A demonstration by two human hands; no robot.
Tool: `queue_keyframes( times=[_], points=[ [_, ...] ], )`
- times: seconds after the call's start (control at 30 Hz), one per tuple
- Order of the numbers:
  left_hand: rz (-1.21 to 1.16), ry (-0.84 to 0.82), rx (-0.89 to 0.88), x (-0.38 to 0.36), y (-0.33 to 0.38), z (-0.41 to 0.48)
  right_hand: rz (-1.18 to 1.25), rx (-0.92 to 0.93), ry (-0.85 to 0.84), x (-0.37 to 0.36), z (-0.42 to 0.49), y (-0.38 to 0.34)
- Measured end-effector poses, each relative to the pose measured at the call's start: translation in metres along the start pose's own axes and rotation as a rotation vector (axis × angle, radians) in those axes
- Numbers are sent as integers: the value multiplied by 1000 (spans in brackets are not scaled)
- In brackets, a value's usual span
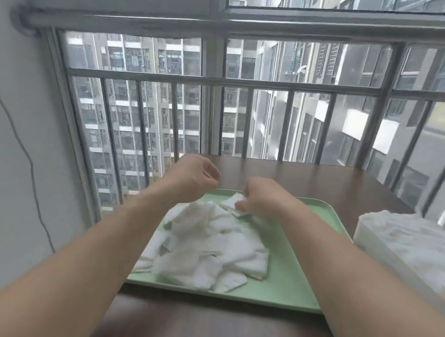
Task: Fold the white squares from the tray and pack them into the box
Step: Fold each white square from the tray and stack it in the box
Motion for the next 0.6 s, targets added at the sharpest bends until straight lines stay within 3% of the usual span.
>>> queue_keyframes(
  times=[0.27,0.47,0.6],
  points=[
    [-41,-67,-5,-22,14,12,234,-12,-81,0,1,14],
    [-58,-157,-82,-23,9,5,691,95,-63,14,-26,33],
    [-352,-207,-140,-28,19,-14,962,185,-64,20,-45,34]
  ],
)
Point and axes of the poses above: each hand's wrist, its own z-axis towards the middle knuckle, its own x-axis out of the back of the hand, y = z × x, the point moved 3 cm from there along z, towards the middle knuckle, and after that the axes turned 6 degrees about -z, right-handed, at the moved point
